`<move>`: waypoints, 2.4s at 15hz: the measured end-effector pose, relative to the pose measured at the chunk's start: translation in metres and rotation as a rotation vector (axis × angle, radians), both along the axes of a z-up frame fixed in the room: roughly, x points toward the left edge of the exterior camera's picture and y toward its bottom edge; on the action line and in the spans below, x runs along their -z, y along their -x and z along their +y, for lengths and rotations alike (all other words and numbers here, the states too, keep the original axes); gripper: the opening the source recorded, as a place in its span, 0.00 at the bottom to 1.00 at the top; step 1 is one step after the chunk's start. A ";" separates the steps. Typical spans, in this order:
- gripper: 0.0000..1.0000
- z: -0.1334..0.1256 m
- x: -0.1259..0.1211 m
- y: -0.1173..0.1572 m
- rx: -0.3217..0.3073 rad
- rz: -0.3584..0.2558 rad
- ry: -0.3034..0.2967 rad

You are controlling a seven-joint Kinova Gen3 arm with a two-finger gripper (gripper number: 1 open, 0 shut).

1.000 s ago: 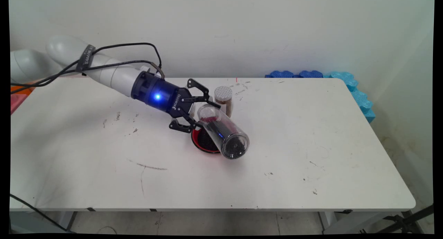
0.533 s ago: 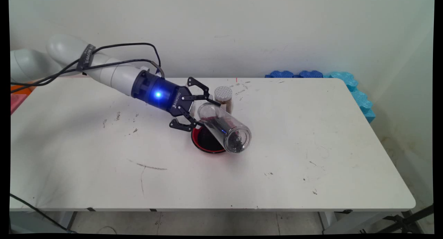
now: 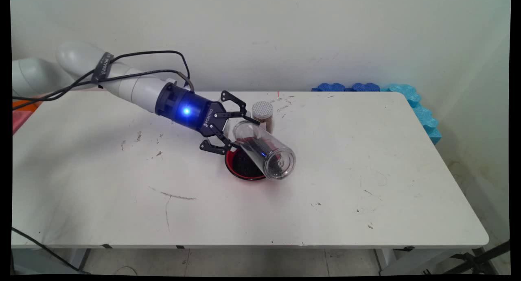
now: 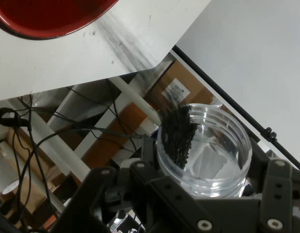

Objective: Pour the black seasoning powder in the red bowl

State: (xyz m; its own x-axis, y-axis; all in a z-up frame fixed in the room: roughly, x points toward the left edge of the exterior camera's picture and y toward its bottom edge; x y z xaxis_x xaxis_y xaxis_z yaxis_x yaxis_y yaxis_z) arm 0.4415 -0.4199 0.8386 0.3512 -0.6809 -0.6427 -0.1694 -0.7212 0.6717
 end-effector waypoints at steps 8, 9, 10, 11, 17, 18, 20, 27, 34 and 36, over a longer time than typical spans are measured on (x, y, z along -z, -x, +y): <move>0.00 0.002 0.003 -0.002 0.012 0.002 0.003; 0.00 0.002 0.004 -0.002 0.016 0.001 0.007; 0.00 0.002 0.004 -0.003 0.020 0.000 0.014; 0.00 0.002 0.004 -0.003 0.022 0.000 0.019; 0.00 0.001 0.005 -0.003 0.045 -0.006 0.079; 0.00 -0.001 0.005 -0.003 0.051 -0.009 0.103; 0.00 -0.004 0.004 -0.003 0.063 -0.017 0.151; 0.00 -0.012 0.005 -0.006 0.116 -0.065 0.323; 0.00 -0.019 0.002 -0.009 0.184 -0.123 0.519; 0.00 -0.020 0.001 -0.009 0.196 -0.136 0.566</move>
